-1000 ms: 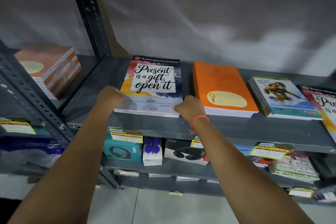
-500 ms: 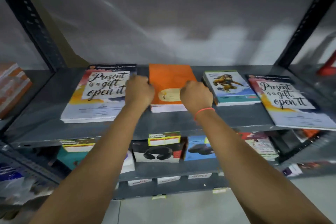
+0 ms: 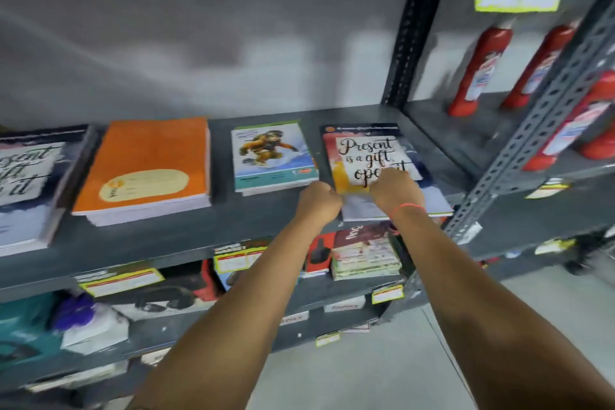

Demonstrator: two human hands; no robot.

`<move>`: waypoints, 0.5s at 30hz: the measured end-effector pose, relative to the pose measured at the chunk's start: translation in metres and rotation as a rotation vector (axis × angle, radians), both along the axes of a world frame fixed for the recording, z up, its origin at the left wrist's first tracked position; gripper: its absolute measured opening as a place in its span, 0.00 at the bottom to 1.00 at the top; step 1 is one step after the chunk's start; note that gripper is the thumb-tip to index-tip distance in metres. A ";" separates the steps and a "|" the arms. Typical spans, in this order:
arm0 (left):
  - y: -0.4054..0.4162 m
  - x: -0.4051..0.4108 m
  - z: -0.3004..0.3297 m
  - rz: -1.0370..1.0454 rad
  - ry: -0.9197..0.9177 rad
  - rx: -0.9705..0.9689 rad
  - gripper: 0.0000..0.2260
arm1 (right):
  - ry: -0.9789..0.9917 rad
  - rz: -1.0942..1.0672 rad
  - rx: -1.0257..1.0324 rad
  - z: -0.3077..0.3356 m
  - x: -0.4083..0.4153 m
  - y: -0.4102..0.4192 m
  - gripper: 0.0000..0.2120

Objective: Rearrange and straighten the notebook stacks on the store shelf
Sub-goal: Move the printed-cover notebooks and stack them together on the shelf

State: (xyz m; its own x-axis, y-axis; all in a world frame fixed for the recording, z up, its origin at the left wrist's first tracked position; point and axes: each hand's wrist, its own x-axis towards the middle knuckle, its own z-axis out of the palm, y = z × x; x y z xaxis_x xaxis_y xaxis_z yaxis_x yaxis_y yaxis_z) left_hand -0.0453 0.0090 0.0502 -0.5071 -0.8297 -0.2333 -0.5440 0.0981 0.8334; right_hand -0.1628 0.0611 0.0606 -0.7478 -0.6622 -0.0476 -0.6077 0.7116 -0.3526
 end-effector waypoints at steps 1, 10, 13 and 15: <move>0.004 -0.008 -0.002 0.001 -0.030 0.003 0.08 | -0.014 -0.019 0.013 -0.004 -0.014 0.009 0.15; -0.002 -0.038 -0.023 0.220 0.015 0.215 0.08 | -0.210 -0.359 -0.212 -0.040 -0.076 0.050 0.15; -0.005 -0.043 -0.025 0.281 0.072 0.292 0.08 | -0.286 -0.435 -0.259 -0.039 -0.087 0.054 0.14; -0.008 -0.045 -0.025 0.280 0.088 0.333 0.11 | -0.319 -0.443 -0.250 -0.035 -0.093 0.056 0.15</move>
